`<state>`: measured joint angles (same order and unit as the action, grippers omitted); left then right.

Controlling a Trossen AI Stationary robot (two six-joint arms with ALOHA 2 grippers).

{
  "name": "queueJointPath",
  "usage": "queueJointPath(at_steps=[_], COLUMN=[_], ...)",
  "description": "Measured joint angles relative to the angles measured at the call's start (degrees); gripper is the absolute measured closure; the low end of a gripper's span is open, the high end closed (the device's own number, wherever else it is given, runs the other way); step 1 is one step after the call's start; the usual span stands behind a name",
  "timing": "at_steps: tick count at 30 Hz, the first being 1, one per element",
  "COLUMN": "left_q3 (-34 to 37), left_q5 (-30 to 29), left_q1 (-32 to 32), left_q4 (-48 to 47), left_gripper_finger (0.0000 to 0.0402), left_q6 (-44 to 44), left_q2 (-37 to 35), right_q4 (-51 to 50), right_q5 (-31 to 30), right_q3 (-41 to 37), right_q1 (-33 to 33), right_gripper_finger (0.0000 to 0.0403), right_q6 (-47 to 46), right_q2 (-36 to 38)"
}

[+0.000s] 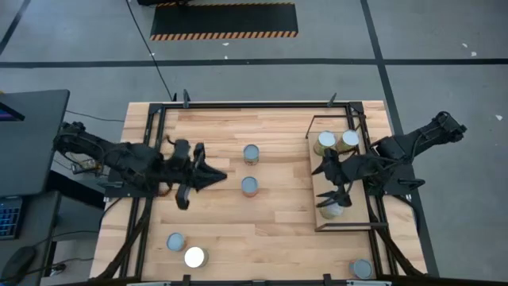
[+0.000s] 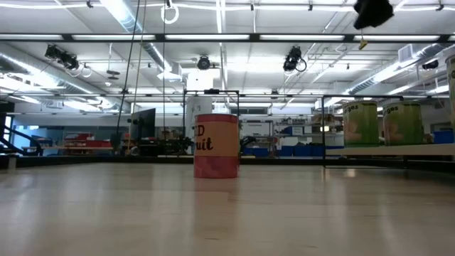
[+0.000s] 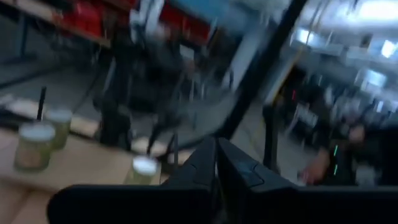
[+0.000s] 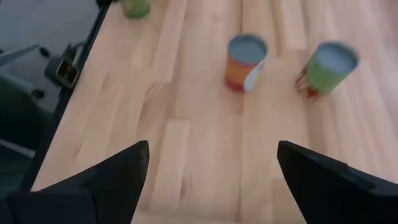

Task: Pick and place cans onto a shelf
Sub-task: Put the canned peas on the shelf aligned with the other canned peas

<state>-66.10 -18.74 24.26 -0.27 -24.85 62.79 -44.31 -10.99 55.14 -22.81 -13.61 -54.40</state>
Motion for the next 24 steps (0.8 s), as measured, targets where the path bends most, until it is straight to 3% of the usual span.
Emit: queueJointPath(at_steps=[3,7,13,17,24], left_q3=[-6.73,-13.25,-13.95,-11.95,-5.84], left_q5=[-0.09,0.07,2.65,6.18,14.49], left_q1=[3.0,7.84,15.87,20.1,25.88], left_q4=[-12.19,-32.28,-52.52,-58.81,-58.55], left_gripper_finger=[0.0383,0.038,0.0362,0.0332,0.0236], left_q6=[-2.16,-13.52,-31.75,-37.63,-35.88], left_q2=[1.41,2.45,3.12,5.42,11.58], right_q4=[1.95,4.32,11.76,17.27,20.95], right_q5=[-0.54,-1.53,-2.87,-4.59,-5.89], right_q3=[2.83,6.2,7.39,7.45,7.45], right_q1=[0.79,0.92,1.39,1.63,2.75], right_gripper_finger=[0.0041,0.0041,0.0041,0.0041,0.0041], right_q6=[0.31,1.54,1.73,1.66,1.37], right_q2=[-2.91,-7.83,-14.65,-18.01,-21.29])
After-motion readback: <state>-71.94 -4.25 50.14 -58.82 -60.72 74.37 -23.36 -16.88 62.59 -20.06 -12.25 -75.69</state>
